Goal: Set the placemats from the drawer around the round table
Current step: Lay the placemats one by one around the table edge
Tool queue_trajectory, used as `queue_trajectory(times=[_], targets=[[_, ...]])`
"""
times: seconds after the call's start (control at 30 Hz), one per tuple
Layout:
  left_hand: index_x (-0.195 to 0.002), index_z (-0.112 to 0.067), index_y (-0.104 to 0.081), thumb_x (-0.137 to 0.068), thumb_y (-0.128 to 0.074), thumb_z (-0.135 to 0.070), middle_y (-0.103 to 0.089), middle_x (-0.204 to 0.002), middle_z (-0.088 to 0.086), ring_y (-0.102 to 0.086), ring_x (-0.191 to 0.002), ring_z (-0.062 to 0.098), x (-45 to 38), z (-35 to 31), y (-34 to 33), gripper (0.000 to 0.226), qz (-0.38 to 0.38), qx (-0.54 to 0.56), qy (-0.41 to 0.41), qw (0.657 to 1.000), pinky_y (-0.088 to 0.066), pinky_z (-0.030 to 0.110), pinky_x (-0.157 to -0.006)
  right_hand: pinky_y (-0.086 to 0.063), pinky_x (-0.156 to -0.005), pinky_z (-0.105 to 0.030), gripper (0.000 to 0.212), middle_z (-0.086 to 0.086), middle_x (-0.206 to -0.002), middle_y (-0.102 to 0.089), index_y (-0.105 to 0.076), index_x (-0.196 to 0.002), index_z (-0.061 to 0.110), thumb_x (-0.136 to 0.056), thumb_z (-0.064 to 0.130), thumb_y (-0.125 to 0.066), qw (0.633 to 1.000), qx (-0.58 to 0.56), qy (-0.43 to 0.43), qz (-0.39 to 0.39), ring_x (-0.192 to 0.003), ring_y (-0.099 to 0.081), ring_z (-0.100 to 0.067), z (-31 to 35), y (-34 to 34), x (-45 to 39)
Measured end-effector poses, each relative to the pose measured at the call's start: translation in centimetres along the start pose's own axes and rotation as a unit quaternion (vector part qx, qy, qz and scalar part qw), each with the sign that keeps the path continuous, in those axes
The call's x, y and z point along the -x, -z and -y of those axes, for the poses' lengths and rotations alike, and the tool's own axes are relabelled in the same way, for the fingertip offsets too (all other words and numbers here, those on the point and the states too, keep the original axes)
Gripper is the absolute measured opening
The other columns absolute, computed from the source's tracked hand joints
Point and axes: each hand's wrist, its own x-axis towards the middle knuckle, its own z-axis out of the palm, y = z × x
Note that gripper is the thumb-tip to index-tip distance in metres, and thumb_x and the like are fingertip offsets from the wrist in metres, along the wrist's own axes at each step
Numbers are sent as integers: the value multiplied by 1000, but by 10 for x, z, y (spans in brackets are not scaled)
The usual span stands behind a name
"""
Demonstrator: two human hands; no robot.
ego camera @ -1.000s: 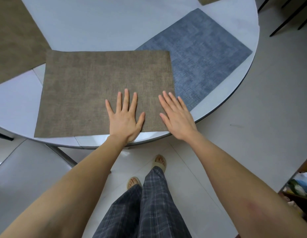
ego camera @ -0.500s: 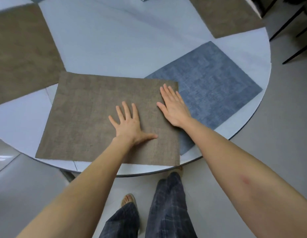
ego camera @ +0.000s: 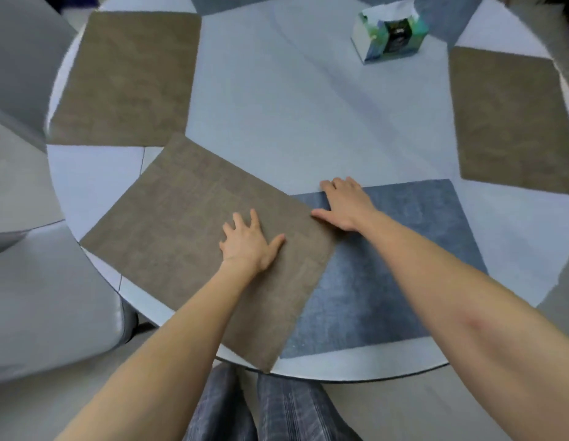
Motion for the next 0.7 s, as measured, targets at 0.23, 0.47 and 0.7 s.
queue_trajectory(times=[0.23, 0.47, 0.7], targets=[[-153, -22, -5, -81, -36, -79, 3, -158, 19, -11, -141, 44, -4, -16, 2, 96, 12, -38, 41, 998, -37, 59, -103, -39, -77, -35, 45, -13, -112, -59, -61, -103, 9, -99, 46, -36, 998, 11, 3, -54, -102, -56, -31, -9, 4, -11], [-153, -21, 0, -83, -31, -79, 5, -158, 20, -11, -141, 44, 0, -18, 3, 97, 14, -50, 47, 998, -37, 61, -101, -47, -78, -35, 35, -15, -110, -67, -66, -111, 10, -100, 28, -39, 985, 100, -95, -104, -100, -64, -36, -56, 25, 23], [-153, -15, 5, -86, -44, -68, 9, -159, 18, 1, -145, 45, 9, -33, 1, 99, 22, -88, 26, 995, -29, 64, -106, -39, -77, -37, 19, -17, -97, -64, -57, -105, 2, -87, 0, -50, 938, 120, -226, -235, -92, -60, -34, -89, 32, 43]])
